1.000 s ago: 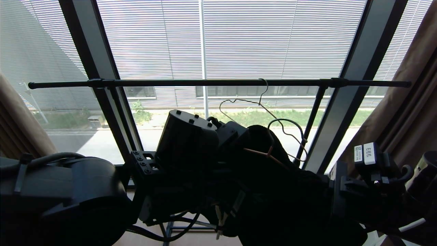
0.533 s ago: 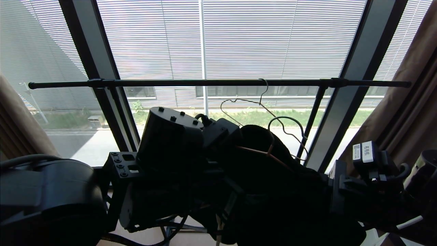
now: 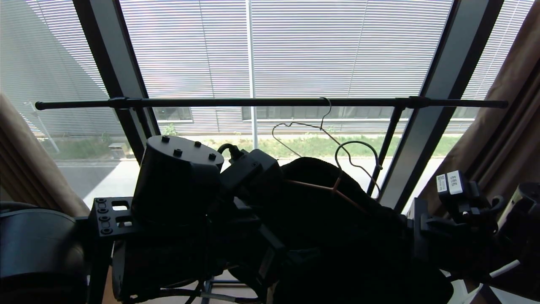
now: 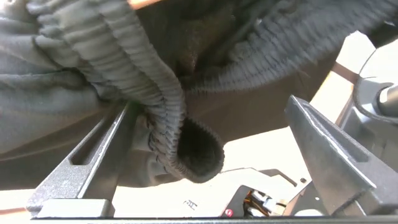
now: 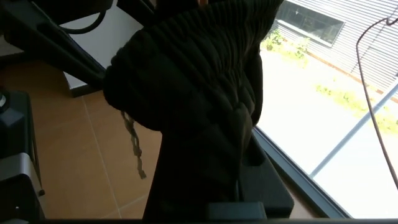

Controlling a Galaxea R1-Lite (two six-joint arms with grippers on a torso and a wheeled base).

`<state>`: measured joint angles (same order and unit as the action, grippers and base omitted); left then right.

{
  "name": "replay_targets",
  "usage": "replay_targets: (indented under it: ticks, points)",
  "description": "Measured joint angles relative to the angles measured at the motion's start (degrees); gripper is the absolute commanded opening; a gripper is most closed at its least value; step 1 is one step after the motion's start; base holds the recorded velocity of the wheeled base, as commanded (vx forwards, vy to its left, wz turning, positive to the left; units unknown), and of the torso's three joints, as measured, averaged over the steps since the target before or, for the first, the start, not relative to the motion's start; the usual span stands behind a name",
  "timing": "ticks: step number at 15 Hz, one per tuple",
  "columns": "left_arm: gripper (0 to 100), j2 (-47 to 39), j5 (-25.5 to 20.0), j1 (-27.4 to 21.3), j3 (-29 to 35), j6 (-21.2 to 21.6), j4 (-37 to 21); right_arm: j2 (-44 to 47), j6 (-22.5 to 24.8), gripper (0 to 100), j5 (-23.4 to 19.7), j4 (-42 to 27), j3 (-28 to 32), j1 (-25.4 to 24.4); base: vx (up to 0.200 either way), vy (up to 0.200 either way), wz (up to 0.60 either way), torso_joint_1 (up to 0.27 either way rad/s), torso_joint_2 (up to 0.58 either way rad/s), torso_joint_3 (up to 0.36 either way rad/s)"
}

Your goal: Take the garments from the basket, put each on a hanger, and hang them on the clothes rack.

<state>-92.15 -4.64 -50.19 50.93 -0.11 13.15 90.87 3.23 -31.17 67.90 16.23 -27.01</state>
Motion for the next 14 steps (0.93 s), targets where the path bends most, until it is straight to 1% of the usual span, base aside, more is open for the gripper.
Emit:
replay_targets:
  ticks: [5, 8, 11, 13, 14]
  points:
    - [100, 2.1, 0.0, -0.7, -1.9, 0.0, -0.1, 0.5, -1.5, 0, -0.8, 0.3, 0.5, 1.4, 0.0, 0.0, 0.0, 0.0, 0.0, 0.0]
    - [100, 2.5, 0.0, -0.5, -1.6, 0.0, -0.3, 0.5, -2.9, 0, -1.1, 2.9, 0.3, 1.7, 0.0, 0.0, 0.0, 0.0, 0.0, 0.0]
    - [100, 3.4, 0.2, 0.2, -0.7, 0.2, -3.3, 0.5, -3.1, 0, -1.1, 2.9, 0.2, 1.9, 0.0, 0.0, 0.0, 0.0, 0.0, 0.0]
    - [100, 3.6, 0.4, 0.4, 0.3, 0.6, -6.4, 0.4, -3.1, 0, -1.1, 2.9, 0.1, 1.9, 0.0, 0.0, 0.0, 0.0, 0.0, 0.0]
    - [100, 3.7, 0.4, 0.4, 0.8, 0.7, -6.6, 0.3, -3.1, 0, -1.2, 2.9, 0.1, 1.9, 0.0, 0.0, 0.0, 0.0, 0.0, 0.0]
